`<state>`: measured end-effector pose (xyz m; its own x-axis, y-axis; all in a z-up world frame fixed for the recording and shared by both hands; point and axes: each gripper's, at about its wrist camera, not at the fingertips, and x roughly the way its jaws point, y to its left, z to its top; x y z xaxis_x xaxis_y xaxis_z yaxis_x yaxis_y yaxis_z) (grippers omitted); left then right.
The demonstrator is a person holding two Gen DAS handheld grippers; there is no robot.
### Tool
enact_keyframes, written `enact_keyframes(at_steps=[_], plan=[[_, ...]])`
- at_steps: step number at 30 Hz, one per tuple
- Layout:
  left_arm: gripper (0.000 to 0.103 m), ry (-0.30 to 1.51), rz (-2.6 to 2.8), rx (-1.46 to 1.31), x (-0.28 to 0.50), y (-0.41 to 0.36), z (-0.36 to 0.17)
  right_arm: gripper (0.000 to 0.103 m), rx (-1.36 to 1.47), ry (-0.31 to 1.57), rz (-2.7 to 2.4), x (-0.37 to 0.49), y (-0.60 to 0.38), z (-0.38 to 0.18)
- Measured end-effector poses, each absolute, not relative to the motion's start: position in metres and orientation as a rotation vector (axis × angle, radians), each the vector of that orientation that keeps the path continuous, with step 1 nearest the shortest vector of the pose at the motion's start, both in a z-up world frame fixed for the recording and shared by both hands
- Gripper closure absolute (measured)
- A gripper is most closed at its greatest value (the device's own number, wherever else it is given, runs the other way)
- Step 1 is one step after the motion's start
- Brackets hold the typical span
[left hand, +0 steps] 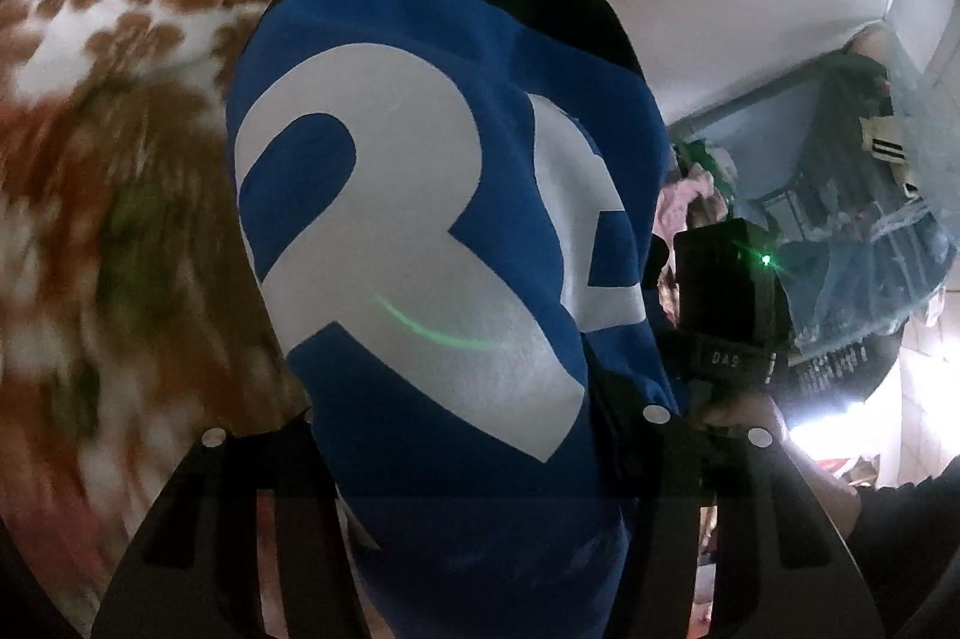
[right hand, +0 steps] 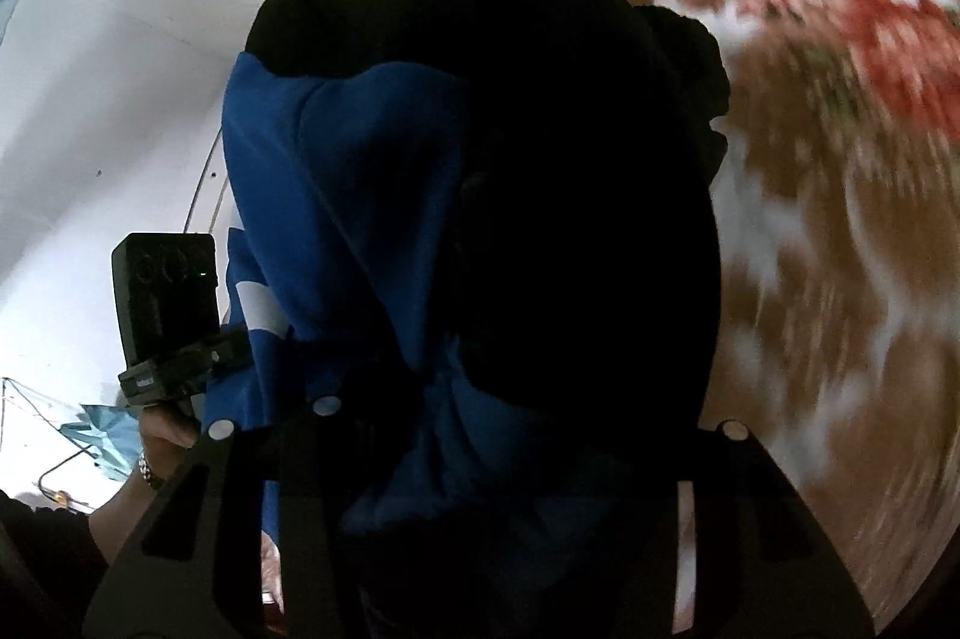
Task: Fold large clothes
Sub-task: 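Grasp the folded jacket with both grippers and lift it off the bed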
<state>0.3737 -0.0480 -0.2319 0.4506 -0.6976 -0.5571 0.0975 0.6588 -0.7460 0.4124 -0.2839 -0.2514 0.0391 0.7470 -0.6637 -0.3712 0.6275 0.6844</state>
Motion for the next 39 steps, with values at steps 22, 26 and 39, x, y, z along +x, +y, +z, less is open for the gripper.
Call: enact_keyframes(at_steps=[22,26,39], plan=[[0.050,1.037,-0.796,-0.565,0.211,-0.316,-0.067,0.057,0.504,1.189,0.659,0.195,-0.554,-0.064],[0.050,1.022,-0.831,-0.550,0.211,-0.400,-0.043,0.057,0.513,1.165,0.622,0.188,-0.652,-0.043],[0.050,1.143,-1.028,-0.425,0.283,-0.647,-0.044,0.057,0.622,1.110,0.417,0.193,-0.894,-0.046]])
